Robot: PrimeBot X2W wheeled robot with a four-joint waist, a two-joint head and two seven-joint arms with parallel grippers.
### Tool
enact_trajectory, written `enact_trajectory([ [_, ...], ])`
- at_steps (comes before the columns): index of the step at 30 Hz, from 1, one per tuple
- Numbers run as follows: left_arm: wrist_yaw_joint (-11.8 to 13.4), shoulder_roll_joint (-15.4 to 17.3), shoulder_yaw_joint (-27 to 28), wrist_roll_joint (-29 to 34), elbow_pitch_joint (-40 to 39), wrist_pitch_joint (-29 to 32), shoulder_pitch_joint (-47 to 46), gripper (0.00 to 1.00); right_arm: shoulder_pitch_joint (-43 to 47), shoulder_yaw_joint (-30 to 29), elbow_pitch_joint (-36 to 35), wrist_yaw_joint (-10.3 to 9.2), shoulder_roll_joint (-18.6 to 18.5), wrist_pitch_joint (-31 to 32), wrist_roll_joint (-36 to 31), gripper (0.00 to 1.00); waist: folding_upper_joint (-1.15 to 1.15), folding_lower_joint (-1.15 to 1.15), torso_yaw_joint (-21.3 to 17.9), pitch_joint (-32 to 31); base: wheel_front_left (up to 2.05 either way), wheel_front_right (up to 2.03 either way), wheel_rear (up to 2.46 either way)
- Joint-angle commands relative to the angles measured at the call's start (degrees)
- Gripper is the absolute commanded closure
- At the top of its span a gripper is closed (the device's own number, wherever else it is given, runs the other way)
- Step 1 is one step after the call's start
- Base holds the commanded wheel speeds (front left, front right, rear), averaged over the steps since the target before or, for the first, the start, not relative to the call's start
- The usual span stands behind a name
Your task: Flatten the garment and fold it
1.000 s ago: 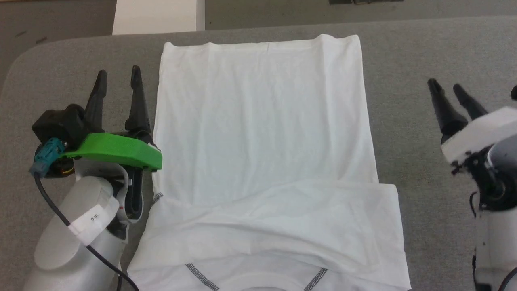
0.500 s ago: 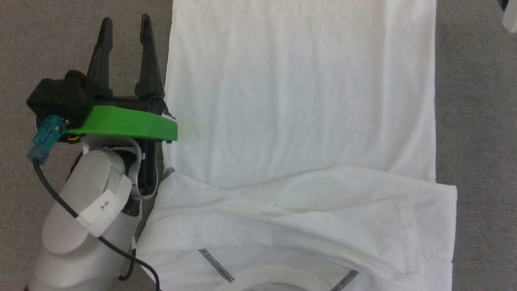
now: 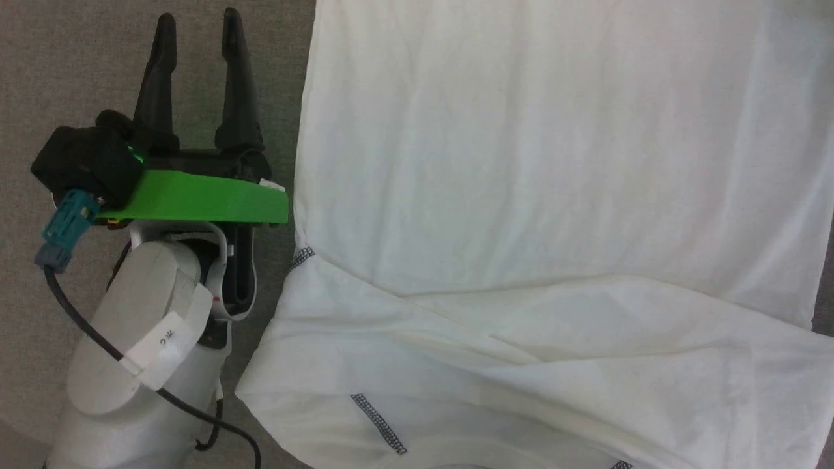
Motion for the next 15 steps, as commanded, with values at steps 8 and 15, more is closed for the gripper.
enact_trajectory([
  [8,-1.0,1.4,1.0,-0.6,0.6,2.4,-2.6,0.0,-0.4,2.2,0.8,-0.08,-0.3,3.7,2.2,1.0,0.0,-0.01,-1.4,0.1,0.0,0.0,0.0],
  [15,-3.7,4.9,0.1,-3.2,4.4,18.0,-18.6,0.0,-3.3,4.6,-1.6,-0.08,0.6,2.5,3.8,1.0,0.0,-0.01,-4.7,0.8,0.0,0.0,0.0],
])
